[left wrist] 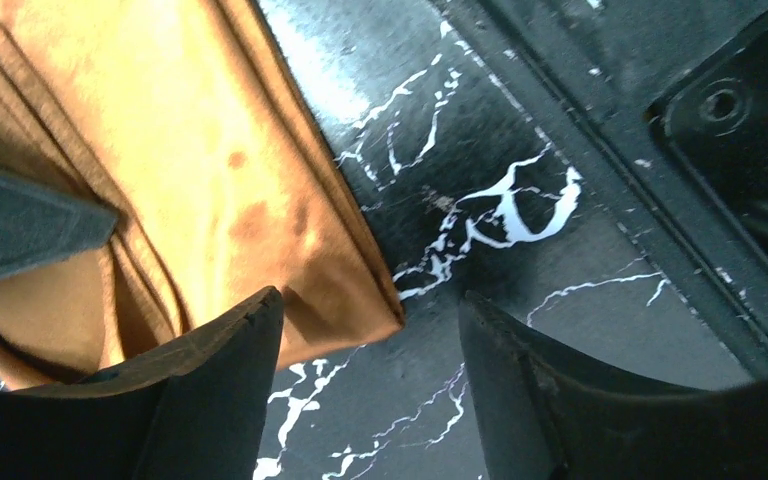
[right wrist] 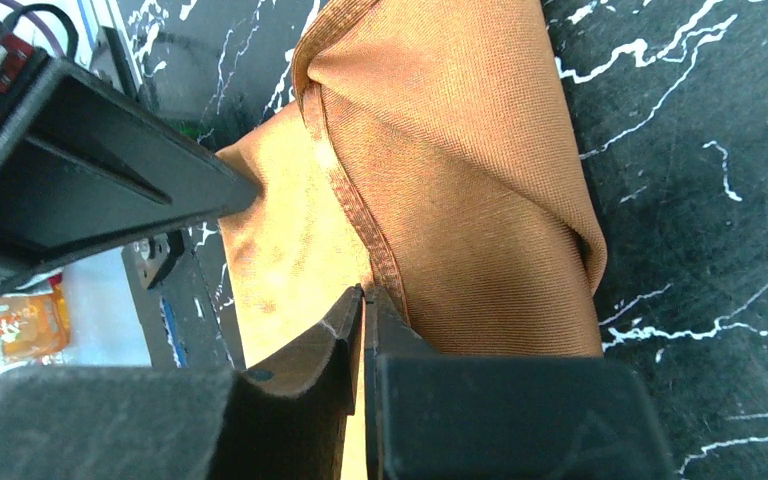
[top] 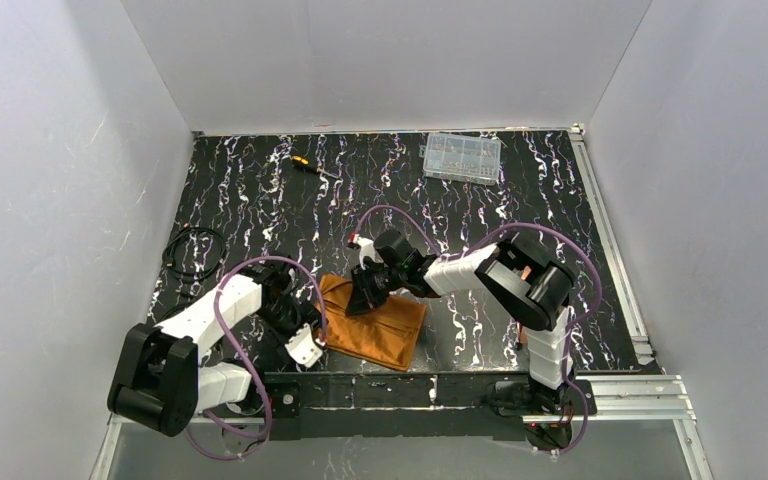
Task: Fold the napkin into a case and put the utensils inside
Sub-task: Grasp the top corner of the smaller rectangle folded napkin from the folded napkin.
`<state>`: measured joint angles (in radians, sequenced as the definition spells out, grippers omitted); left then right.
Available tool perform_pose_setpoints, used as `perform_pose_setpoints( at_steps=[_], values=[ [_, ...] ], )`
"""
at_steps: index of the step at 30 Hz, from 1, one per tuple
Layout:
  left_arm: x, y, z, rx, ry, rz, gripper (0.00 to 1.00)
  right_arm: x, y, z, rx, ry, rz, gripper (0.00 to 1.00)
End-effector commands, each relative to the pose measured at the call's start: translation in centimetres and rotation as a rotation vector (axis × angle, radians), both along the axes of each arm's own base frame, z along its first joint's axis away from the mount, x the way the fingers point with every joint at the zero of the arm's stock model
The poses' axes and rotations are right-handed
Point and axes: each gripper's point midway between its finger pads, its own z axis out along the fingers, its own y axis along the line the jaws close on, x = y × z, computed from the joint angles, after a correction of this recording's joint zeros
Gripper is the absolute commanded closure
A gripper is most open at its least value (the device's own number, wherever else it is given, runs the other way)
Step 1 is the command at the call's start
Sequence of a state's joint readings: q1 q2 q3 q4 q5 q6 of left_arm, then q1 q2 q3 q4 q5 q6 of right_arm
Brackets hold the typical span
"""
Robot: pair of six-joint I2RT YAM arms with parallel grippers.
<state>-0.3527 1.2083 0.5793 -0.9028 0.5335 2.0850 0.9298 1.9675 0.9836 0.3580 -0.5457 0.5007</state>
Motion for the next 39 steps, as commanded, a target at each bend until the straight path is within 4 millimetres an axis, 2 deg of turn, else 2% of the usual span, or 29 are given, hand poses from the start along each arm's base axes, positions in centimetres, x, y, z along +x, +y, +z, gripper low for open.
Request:
perform_pose_setpoints(
  at_steps=[1, 4, 8, 9, 10, 11, 15, 20, 29, 33, 36, 37, 39],
  values=[
    [1.8, -1.5, 1.8, -0.086, -0.143, -0.227, 0.35, -0.6, -2.5, -1.4, -0.105, -0.027, 0.039, 0.86],
    [2.1, -2.0, 3.0, -0.112, -0.165, -0.241, 0.33, -0.7, -3.8, -1.6, -0.139, -0.036, 0.059, 0.86],
    [2.5, -3.1, 4.8, -0.17, -0.144, -0.188, 0.3, -0.8, -4.5, -1.9, -0.15, -0.017, 0.079, 0.86],
    [2.6, -3.4, 5.3, -0.18, -0.134, -0.171, 0.25, -0.8, -4.5, -1.8, -0.148, -0.019, 0.084, 0.86],
    [2.8, -3.6, 5.8, -0.189, -0.121, -0.144, 0.06, -0.8, -4.4, -1.8, -0.148, -0.017, 0.089, 0.86],
    [3.2, -3.9, 6.5, -0.197, -0.113, -0.104, 0.02, -0.7, -4.3, -1.6, -0.148, -0.017, 0.092, 0.86],
    [4.7, -3.8, 8.3, -0.16, -0.072, 0.07, 0.01, -0.1, -4.0, -1.2, -0.149, -0.033, 0.094, 0.86],
    [6.0, -3.5, 9.6, -0.14, -0.091, 0.205, 0.01, 0.3, -3.7, -0.4, -0.133, -0.045, 0.075, 0.85],
    [4.3, -3.0, 8.6, -0.164, -0.143, 0.146, 0.01, 0.0, -4.2, 0.4, -0.115, -0.057, 0.057, 0.85],
    [5.6, -3.1, 8.8, -0.185, -0.215, 0.181, 0.02, 0.1, -4.3, 0.9, -0.111, -0.066, 0.041, 0.85],
    [6.8, -3.4, 9.2, -0.197, -0.196, 0.276, 0.01, 0.3, -4.4, 0.7, -0.12, -0.068, 0.035, 0.85],
    [7.0, -3.3, 9.0, -0.188, -0.174, 0.297, 0.02, 0.3, -4.3, 0.7, -0.12, -0.066, 0.028, 0.85],
    [5.7, -2.5, 7.8, -0.139, -0.117, 0.239, 0.02, 0.2, -4.4, 0.7, -0.116, -0.06, 0.027, 0.85]
  ],
)
